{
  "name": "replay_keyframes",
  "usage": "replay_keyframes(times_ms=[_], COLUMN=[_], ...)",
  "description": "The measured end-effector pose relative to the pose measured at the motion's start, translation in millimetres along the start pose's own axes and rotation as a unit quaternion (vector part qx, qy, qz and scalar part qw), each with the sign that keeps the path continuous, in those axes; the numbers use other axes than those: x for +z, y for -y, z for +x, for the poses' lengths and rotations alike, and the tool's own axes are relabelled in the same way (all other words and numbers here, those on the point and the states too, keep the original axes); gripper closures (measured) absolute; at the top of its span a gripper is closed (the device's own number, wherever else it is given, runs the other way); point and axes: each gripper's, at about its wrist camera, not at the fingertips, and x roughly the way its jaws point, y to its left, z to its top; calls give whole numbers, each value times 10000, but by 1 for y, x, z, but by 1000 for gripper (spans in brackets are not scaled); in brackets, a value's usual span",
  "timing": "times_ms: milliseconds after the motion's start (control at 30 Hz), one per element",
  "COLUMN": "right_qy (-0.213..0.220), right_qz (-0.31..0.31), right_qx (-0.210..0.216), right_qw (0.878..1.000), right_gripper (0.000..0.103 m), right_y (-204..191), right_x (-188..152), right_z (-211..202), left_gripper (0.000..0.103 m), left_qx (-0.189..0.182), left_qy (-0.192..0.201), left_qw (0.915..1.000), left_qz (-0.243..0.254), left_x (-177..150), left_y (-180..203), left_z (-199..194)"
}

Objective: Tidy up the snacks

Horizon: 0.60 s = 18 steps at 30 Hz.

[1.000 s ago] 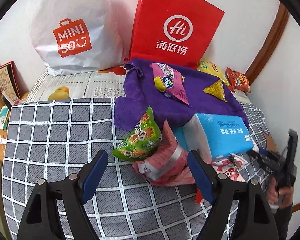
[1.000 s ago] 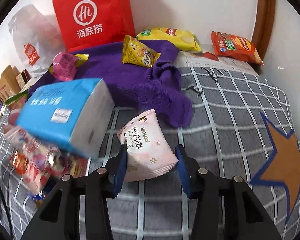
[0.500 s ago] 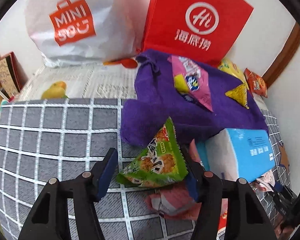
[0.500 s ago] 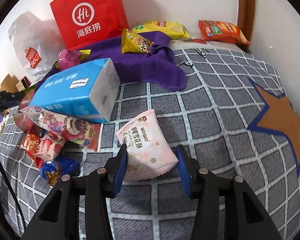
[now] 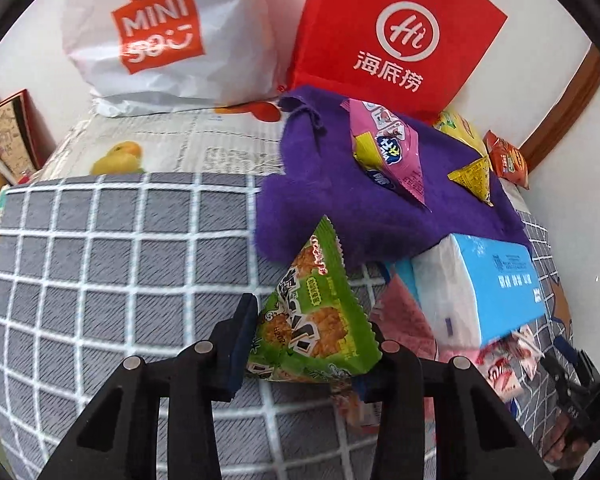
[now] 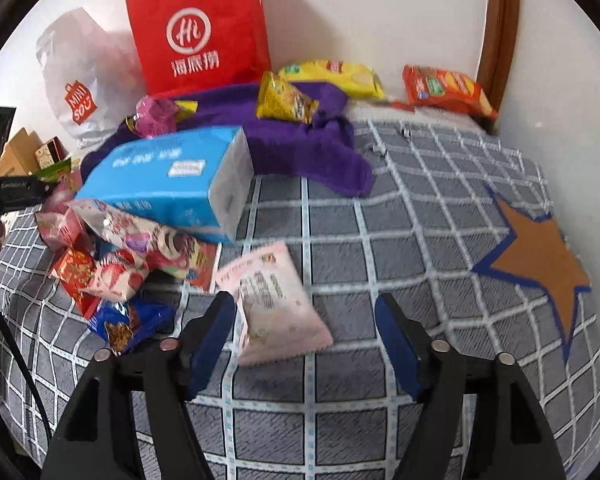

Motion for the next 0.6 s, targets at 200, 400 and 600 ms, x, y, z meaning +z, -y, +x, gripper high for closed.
replay_keyframes(times_ms=[200, 400, 600], right_qy=[-130, -220, -255], right_qz=[-118, -330, -137], right_qx=[328, 94, 79], right_qw=[9993, 9992, 9995], right_gripper=[30, 55, 59], right_y=[-11, -23, -16], right_x=[4, -3, -7], right_z=[20, 36, 30], left_gripper=[65, 65, 64], left_qx=[-21, -262, -666], left_qy=[41, 8, -224], left_qw=[10000, 9996, 9975], left_qz=[-47, -49, 127], left_x=[-15, -32, -52], left_y=[-11, -14, 5], left_z=[-24, -41, -41])
